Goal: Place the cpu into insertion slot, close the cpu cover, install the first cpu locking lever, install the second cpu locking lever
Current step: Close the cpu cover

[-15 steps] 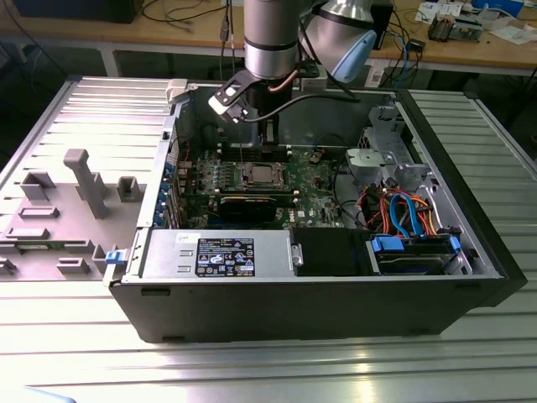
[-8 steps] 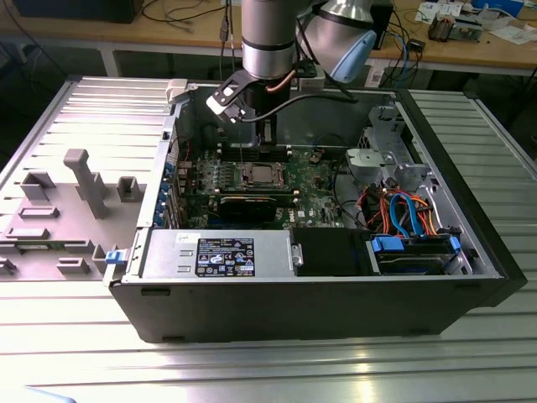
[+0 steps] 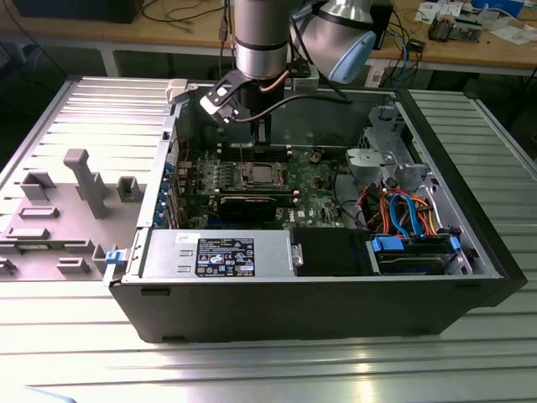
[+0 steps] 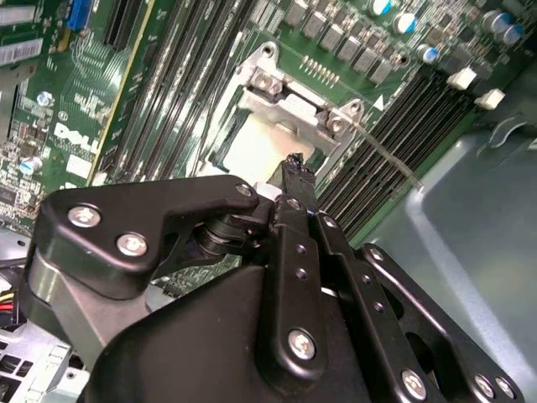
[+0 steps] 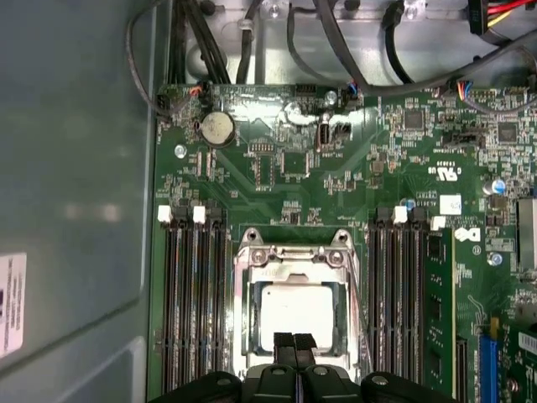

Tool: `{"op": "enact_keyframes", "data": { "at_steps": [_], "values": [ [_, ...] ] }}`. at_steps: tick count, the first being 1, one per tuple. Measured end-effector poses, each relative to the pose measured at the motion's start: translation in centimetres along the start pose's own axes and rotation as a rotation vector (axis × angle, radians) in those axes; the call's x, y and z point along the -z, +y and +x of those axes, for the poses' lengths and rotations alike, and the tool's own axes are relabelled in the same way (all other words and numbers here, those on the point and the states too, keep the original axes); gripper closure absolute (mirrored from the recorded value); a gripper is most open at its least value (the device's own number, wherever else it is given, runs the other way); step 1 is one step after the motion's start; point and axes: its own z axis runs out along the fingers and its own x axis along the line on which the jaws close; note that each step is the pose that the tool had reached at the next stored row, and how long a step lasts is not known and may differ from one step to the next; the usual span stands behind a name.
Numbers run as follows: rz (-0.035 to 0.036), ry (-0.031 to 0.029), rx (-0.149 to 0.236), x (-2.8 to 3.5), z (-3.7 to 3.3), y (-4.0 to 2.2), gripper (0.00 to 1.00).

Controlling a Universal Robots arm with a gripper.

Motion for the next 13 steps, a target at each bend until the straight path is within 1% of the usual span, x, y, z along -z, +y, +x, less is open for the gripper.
{"op": "enact_keyframes", "data": {
  "at_steps": [5, 7, 9, 13],
  "values": [
    [-0.0001, 0.0002, 0.002, -0.15, -0.05, -1.12, 0.89],
    [-0.0001, 0.0002, 0.004, -0.49, -0.17, -1.55, 0.89],
    [0.0001, 0.0002, 0.004, -0.95, -0.26, -1.59, 0.89],
    [0.0002, 0.0002, 0.004, -1.55, -0.65, -1.64, 0.89]
  ]
}}
